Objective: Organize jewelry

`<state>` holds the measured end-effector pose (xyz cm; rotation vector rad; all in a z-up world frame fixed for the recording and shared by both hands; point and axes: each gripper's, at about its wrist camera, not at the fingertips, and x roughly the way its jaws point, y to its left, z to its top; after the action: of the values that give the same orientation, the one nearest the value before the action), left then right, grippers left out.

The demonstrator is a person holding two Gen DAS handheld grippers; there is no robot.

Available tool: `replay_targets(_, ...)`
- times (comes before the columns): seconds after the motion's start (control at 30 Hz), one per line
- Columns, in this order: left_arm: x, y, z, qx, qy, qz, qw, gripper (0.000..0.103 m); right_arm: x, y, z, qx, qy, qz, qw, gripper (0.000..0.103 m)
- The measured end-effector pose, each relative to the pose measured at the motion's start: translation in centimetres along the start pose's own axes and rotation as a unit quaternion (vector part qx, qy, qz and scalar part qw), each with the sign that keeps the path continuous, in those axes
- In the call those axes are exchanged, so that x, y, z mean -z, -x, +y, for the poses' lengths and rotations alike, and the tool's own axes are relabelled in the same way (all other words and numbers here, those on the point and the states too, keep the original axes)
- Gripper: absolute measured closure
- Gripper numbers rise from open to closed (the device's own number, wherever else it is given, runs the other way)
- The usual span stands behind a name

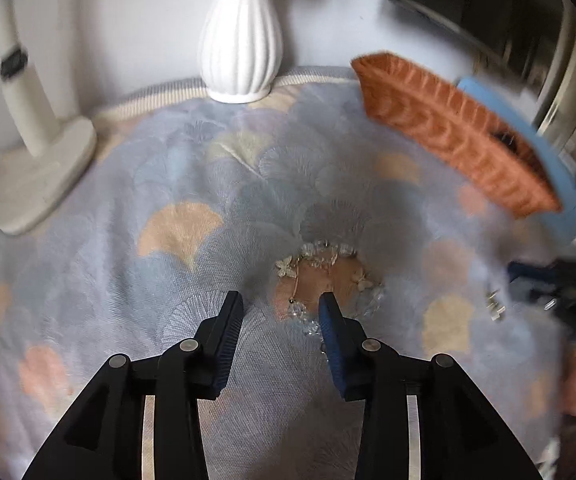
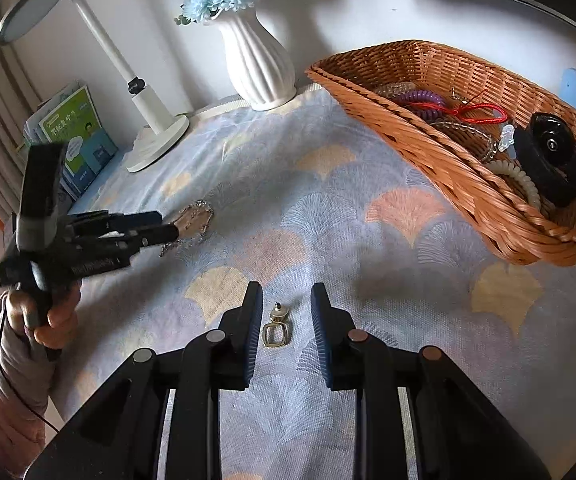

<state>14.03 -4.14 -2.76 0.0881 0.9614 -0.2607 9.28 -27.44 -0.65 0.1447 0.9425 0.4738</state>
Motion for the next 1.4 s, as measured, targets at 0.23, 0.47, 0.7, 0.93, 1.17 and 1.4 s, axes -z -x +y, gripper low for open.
replay_targets(0.23,1.4,0.9,-2.0,-0.051,-0.044,-0.005,0.9977,0.073,0.0,0.4,-0.4,-0.003,-0.004,-0.007,1.0,0.076)
replay_targets(0.47,1.4,1.1,-2.1,-0.029,-0.034,-0.012,0.9989,0.094,-0.8,0.6,0.1,0.015,-0.003,0.007,1.0,0.075)
replay_targets(0.7,1.1,1.5,0.4,0.055,0.026,-0.012,0.9981,0.094,-0.3,-2.3,3.4,0.08,0.08,0.05,0.992,0.075)
replay_targets(0.93,0.6,2.4,1.2,0.105,0.055,-0.02,0.9927,0.094,-0.5,-2.1,4.0,0.081,0.087,0.044,0.992,0.091)
replay_targets(1.17,-1.9,5.8,1.3,0.148,0.056,-0.062,0.9855,0.094,-3.3,2.9,2.6,0.041,0.049,-0.009,0.998,0.091)
replay_targets(1.4,-5.3,8.6,0.0,0.139,0.042,-0.103,0.984,0.094,-6.3,6.3,0.1,0.063,0.03,-0.049,0.996,0.091)
